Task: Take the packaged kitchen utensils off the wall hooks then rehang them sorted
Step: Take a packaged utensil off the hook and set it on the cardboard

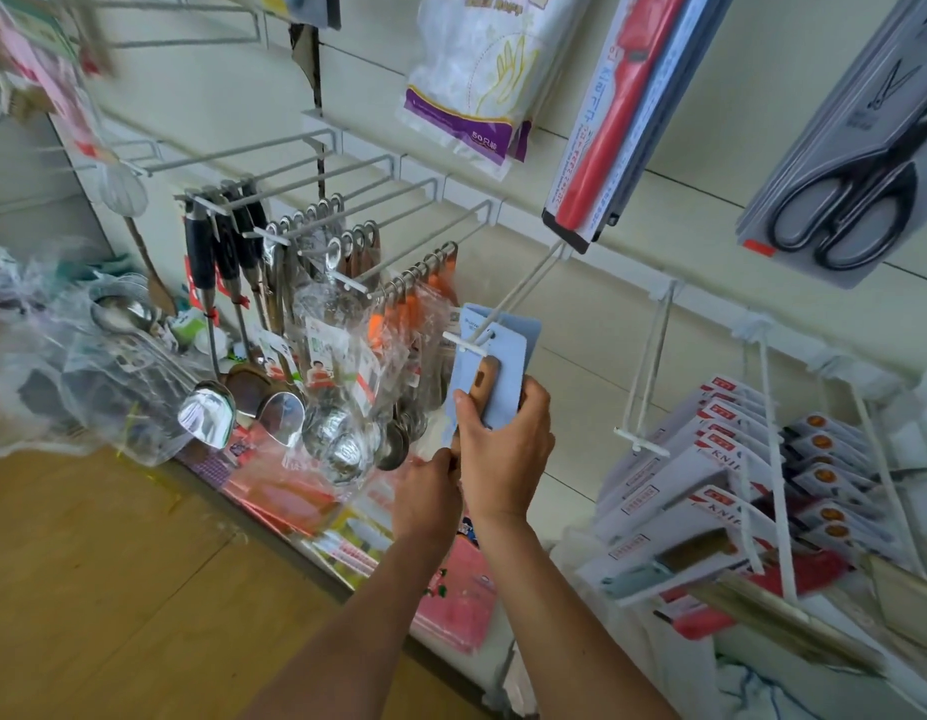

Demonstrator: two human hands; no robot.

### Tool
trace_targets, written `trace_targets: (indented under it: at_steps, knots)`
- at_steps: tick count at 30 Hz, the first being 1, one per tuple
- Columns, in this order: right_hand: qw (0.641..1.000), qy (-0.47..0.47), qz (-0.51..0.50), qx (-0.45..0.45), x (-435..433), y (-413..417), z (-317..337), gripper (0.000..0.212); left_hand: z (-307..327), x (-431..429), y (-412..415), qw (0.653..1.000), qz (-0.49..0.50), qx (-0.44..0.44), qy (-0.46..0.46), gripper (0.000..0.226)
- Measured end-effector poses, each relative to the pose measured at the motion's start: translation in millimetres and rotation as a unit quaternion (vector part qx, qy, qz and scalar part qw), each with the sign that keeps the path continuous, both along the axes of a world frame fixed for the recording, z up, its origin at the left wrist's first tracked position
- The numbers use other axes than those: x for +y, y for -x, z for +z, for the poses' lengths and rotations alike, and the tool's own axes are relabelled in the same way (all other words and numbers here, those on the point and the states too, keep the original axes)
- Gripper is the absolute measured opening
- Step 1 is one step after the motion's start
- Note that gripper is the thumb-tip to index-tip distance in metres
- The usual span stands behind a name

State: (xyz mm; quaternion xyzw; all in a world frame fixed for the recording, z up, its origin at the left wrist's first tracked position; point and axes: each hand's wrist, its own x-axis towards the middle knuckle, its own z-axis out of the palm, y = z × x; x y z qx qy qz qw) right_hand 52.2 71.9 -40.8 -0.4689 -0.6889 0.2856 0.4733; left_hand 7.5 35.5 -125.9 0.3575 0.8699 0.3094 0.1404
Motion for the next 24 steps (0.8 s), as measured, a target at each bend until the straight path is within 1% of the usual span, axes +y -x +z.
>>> trace_targets:
  at_steps: [2, 3, 5, 9, 13, 17, 22, 24]
  knots:
    - [1.000, 0.003, 0.023, 0.000, -5.2, -0.3, 0.5, 0.041, 2.6, -5.3, -3.6, 1.000, 0.006, -0.018, -0.012, 0.015]
    - [1.000, -0.007, 0.029, -0.003, -8.5, -0.6, 1.3, 0.039, 3.5, -8.3, -5.4, 0.999, 0.011, -0.028, -0.019, 0.015]
    - [0.999, -0.016, 0.030, -0.010, -15.4, -1.7, 2.3, 0.040, 5.6, -15.9, -7.4, 0.998, 0.017, -0.043, -0.029, 0.014]
    - [0.999, 0.002, 0.035, -0.010, -27.7, -3.5, 3.2, 0.040, 9.8, -35.2, -9.3, 0.999, 0.015, -0.024, -0.023, 0.009]
    - [0.999, 0.002, 0.051, -0.002, -39.7, -2.5, 11.2, 0.041, 15.9, -51.3, -9.5, 0.998, 0.028, -0.031, -0.039, 0.014]
    - [0.997, -0.006, 0.076, -0.003, -60.4, -2.7, 14.9, 0.038, 28.9, -71.5, -10.7, 0.998, 0.039, -0.026, -0.034, 0.012]
    - [0.993, 0.025, 0.115, -0.028, -94.7, 1.0, 12.0, 0.039, 38.8, -118.8, -9.2, 0.998, 0.060, -0.031, -0.002, 0.015]
    - [0.990, 0.014, 0.135, -0.035, -113.9, 13.2, 22.2, 0.040, 46.6, -139.5, 0.8, 0.996, 0.076, -0.030, 0.023, 0.015]
